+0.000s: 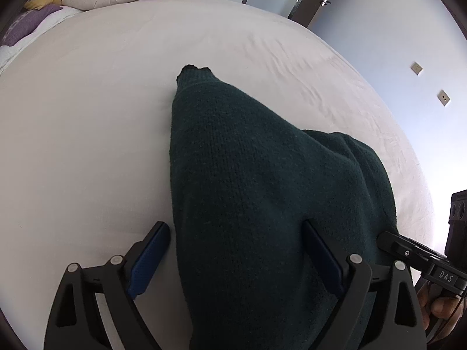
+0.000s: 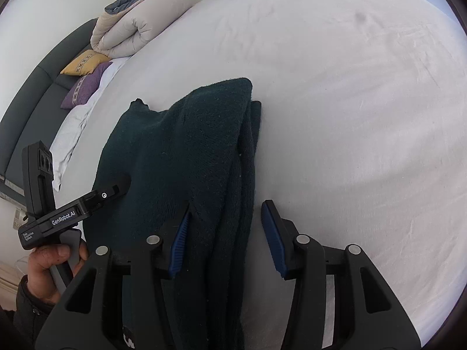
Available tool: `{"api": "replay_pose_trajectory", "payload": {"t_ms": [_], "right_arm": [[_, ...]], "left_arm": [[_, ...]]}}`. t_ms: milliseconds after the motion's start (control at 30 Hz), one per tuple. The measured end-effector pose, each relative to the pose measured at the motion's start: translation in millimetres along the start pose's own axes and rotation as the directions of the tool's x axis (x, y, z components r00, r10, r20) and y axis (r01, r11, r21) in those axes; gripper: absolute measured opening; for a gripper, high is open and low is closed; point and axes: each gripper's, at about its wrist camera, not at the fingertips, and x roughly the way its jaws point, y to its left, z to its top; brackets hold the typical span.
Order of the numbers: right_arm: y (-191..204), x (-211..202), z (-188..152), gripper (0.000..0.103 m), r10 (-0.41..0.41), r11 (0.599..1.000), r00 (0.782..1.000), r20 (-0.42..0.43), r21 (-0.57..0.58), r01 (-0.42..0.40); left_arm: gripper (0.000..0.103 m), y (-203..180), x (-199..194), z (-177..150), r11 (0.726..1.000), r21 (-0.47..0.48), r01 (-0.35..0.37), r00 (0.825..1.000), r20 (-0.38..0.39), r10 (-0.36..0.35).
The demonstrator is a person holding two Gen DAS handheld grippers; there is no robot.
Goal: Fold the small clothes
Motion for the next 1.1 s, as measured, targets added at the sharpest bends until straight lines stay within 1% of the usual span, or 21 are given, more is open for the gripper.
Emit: {"api": "replay_pose_trajectory", "payload": {"t_ms": [67, 133, 267, 333, 433, 500, 533, 600, 633, 700, 733, 767, 800, 833, 867, 900, 967, 1000, 1033, 1067, 1100], "right_arm": [[3.9, -9.0, 2.9, 0.045, -0.003, 1.000, 1.000, 0.020, 0.013, 0.003], [11.7, -31.8, 0.6, 0.045, -0.014, 1.000, 0.998, 0.068, -0.016, 0.016], [34.5, -71.8, -5.9, 0.045, 0.087, 0.993, 0.988, 0.127, -0.091, -0.075], [46.7, -68.1, -10.6, 0.045, 0.136, 0.984, 0.986, 0.096, -0.129, -0.123], [42.7, -40.0, -21.7, 0.044, 0.084, 0.990, 0.996, 0.003, -0.115, -0.083], [25.1, -25.5, -27.5, 0.030, 0.063, 0.996, 0.998, -0.007, -0.056, -0.064], [17.8, -27.4, -27.6, 0.028, 0.097, 0.995, 0.995, 0.004, -0.017, -0.097], [12.6, -34.3, -25.1, 0.029, 0.136, 0.990, 0.990, 0.023, 0.034, -0.137], [14.7, -41.1, -23.5, 0.031, 0.120, 0.992, 0.992, 0.047, 0.023, -0.121], [19.1, -62.3, -23.0, 0.031, 0.092, 0.996, 0.989, 0.118, -0.019, -0.091], [22.0, -74.8, -23.0, 0.031, 0.079, 0.997, 0.984, 0.158, -0.035, -0.074], [26.1, -86.4, -23.8, 0.032, 0.062, 0.997, 0.978, 0.199, -0.050, -0.053], [30.9, -99.3, -24.9, 0.032, 0.044, 0.997, 0.970, 0.241, -0.069, -0.028], [38.5, -112.4, -27.6, 0.041, 0.020, 0.996, 0.957, 0.289, -0.093, 0.007], [45.7, -125.5, -30.1, 0.056, -0.008, 0.992, 0.940, 0.342, -0.114, 0.050], [54.8, -138.2, -34.9, 0.061, -0.032, 0.987, 0.913, 0.407, -0.132, 0.093], [74.2, -166.2, -42.7, 0.074, -0.050, 0.970, 0.844, 0.534, -0.174, 0.167], [84.4, -177.5, -48.0, 0.078, -0.052, 0.960, 0.804, 0.593, -0.192, 0.203], [88.7, -193.1, -51.8, 0.085, -0.055, 0.950, 0.762, 0.646, -0.200, 0.238], [97.0, -204.9, -57.1, 0.094, -0.058, 0.940, 0.712, 0.699, -0.202, 0.275], [104.6, -216.4, -62.0, 0.097, -0.055, 0.932, 0.661, 0.749, -0.199, 0.304]], "left_arm": [[0.094, 3.1, -1.2, 2.2, 1.000, -0.019, 0.014, 1.000, 0.000, -0.014], [0.089, 2.1, -7.3, 1.6, 0.999, -0.028, 0.016, 1.000, 0.011, -0.015], [0.086, -3.9, -13.2, -7.1, 1.000, -0.010, -0.006, 0.999, 0.034, 0.006], [0.088, 1.1, -13.4, -8.3, 1.000, -0.020, 0.000, 0.999, 0.033, 0.001], [0.088, -1.2, -14.4, -10.4, 1.000, -0.019, 0.007, 0.999, 0.033, -0.007], [0.087, -5.0, -15.8, -12.2, 1.000, -0.012, 0.005, 0.999, 0.035, -0.004], [0.085, -7.3, -16.0, -10.0, 1.000, -0.014, 0.006, 0.999, 0.039, -0.006], [0.079, -13.2, -25.8, -11.9, 1.000, -0.009, 0.003, 0.998, 0.066, -0.003], [0.078, -16.9, -34.0, -13.6, 1.000, -0.001, -0.011, 0.996, 0.090, 0.011], [0.079, -27.6, -57.4, -19.2, 0.999, 0.029, -0.037, 0.985, 0.169, 0.031], [0.084, -33.7, -71.6, -21.5, 0.998, 0.048, -0.047, 0.975, 0.221, 0.035], [0.089, -40.6, -88.0, -24.8, 0.996, 0.065, -0.067, 0.959, 0.279, 0.046], [0.100, -47.2, -106.1, -28.4, 0.992, 0.079, -0.094, 0.937, 0.344, 0.061], [0.103, -54.6, -125.5, -32.5, 0.987, 0.092, -0.130, 0.904, 0.421, 0.080], [0.103, -62.1, -142.8, -34.2, 0.980, 0.106, -0.168, 0.864, 0.495, 0.095], [0.103, -69.9, -161.7, -39.1, 0.971, 0.120, -0.207, 0.821, 0.561, 0.106], [0.103, -84.1, -197.5, -47.6, 0.946, 0.128, -0.296, 0.725, 0.675, 0.135], [0.103, -90.8, -213.5, -50.5, 0.934, 0.118, -0.338, 0.678, 0.719, 0.155], [0.103, -95.7, -229.0, -53.0, 0.924, 0.101, -0.370, 0.640, 0.748, 0.175], [0.103, -100.4, -241.9, -54.1, 0.914, 0.085, -0.397, 0.614, 0.765, 0.196], [0.103, -103.5, -254.3, -53.3, 0.908, 0.076, -0.412, 0.593, 0.779, 0.204]]}}
